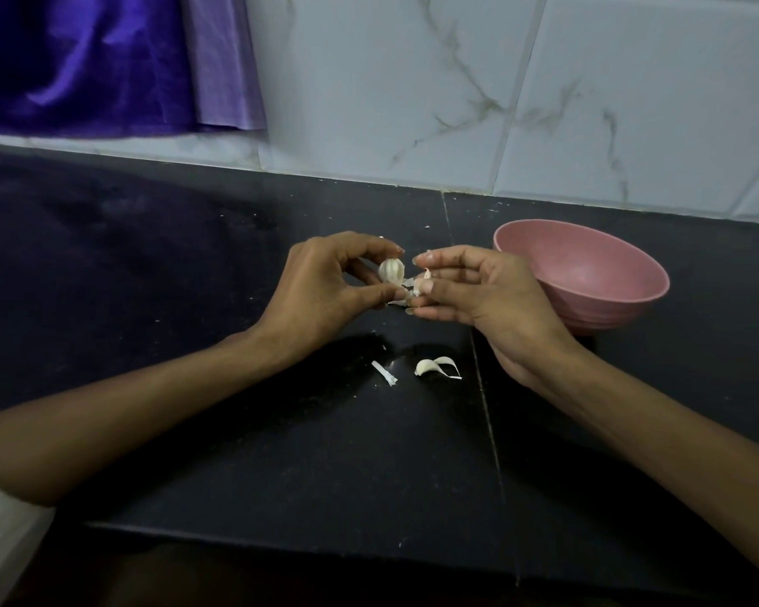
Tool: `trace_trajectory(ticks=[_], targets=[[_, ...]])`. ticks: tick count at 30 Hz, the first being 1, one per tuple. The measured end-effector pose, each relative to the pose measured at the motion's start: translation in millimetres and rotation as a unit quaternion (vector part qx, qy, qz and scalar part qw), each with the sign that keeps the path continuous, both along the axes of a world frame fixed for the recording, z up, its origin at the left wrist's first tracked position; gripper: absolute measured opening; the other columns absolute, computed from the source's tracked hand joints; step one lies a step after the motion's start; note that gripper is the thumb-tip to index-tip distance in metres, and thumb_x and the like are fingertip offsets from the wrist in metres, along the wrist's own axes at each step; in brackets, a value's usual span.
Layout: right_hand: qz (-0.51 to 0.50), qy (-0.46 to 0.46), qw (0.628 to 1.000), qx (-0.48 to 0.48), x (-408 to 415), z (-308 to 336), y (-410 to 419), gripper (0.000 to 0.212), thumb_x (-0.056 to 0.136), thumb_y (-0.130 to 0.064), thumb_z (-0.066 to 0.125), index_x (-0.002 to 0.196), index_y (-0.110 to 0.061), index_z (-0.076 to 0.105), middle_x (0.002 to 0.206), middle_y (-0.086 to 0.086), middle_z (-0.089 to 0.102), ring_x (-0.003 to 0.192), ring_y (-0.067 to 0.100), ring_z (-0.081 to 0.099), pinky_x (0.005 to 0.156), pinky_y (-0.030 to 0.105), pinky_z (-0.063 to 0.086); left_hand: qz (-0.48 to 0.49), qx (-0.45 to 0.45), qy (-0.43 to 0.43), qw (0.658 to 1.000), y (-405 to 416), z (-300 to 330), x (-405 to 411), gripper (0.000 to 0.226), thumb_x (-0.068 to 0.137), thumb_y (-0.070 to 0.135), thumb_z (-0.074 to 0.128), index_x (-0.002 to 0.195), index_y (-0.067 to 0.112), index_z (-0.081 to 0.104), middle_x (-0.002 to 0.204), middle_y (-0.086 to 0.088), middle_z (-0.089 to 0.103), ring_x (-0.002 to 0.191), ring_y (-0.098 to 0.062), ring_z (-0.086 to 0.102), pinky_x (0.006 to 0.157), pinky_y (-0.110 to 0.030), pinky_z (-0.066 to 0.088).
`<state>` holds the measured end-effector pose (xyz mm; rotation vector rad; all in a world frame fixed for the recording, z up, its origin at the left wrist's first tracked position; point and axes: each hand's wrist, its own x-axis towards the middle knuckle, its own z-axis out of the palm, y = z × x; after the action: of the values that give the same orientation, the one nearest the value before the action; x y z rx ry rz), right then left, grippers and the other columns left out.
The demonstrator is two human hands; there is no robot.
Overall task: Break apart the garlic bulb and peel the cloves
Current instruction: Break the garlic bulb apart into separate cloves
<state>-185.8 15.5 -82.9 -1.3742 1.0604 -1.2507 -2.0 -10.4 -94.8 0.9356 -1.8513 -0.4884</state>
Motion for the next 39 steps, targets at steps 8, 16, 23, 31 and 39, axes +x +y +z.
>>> trace_trajectory(ticks=[8, 16, 23, 31, 39], targets=[[0.014, 0.075, 0.997, -0.019, 0.1, 2.7, 1.0, 0.021, 0.077, 0.011, 0.072, 0.096, 0.002, 0.069, 0.070, 0.006, 0.071, 0.065, 0.017, 0.072, 0.066, 0.028, 0.062, 0.004, -0.017, -0.009, 1.000, -0.1, 2.3, 1.7, 0.037, 0.069, 0.016, 0.087, 0.103, 0.017, 0.072, 0.093, 0.005, 0.072, 0.073, -0.006, 0.070, 0.073, -0.017, 0.055], [0.008, 0.102, 0.993, -0.051, -1.6, 3.8, -0.9, 0.013, 0.077, 0.006, 0.075, 0.087, -0.001, 0.071, 0.071, 0.011, 0.073, 0.062, 0.017, 0.070, 0.064, 0.028, 0.061, 0.008, -0.033, -0.030, 0.999, -0.8, 1.7, 2.0, 0.039, 0.070, 0.013, 0.086, 0.106, 0.011, 0.073, 0.093, 0.001, 0.072, 0.074, -0.006, 0.069, 0.071, -0.014, 0.053], [0.003, 0.150, 0.987, -0.056, -1.4, -0.1, -0.9, 0.010, 0.080, -0.004, 0.076, 0.089, -0.001, 0.071, 0.080, 0.014, 0.072, 0.065, 0.015, 0.068, 0.058, 0.031, 0.061, 0.015, -0.031, -0.039, 0.999, -3.2, 1.6, 2.8, 0.038, 0.071, 0.011, 0.086, 0.106, 0.011, 0.073, 0.097, 0.000, 0.073, 0.074, -0.006, 0.069, 0.071, -0.015, 0.054], [-0.028, 0.154, 0.985, -0.066, -2.0, 2.9, -0.9, 0.007, 0.087, -0.014, 0.071, 0.088, -0.008, 0.073, 0.080, 0.011, 0.073, 0.074, 0.016, 0.070, 0.070, 0.038, 0.062, 0.013, -0.053, -0.052, 0.997, -1.2, 4.2, 2.9, 0.043, 0.069, 0.020, 0.087, 0.109, 0.014, 0.072, 0.098, 0.003, 0.071, 0.081, -0.004, 0.068, 0.077, -0.016, 0.054], [0.023, 0.089, 0.996, -0.021, 1.6, 4.7, 3.3, 0.013, 0.092, -0.011, 0.065, 0.102, -0.009, 0.073, 0.086, 0.017, 0.075, 0.076, 0.020, 0.072, 0.076, 0.031, 0.061, -0.014, -0.104, -0.092, 0.990, 1.4, 4.7, 1.9, 0.037, 0.071, 0.014, 0.085, 0.106, 0.011, 0.072, 0.096, -0.001, 0.069, 0.078, -0.011, 0.067, 0.068, -0.025, 0.055]])
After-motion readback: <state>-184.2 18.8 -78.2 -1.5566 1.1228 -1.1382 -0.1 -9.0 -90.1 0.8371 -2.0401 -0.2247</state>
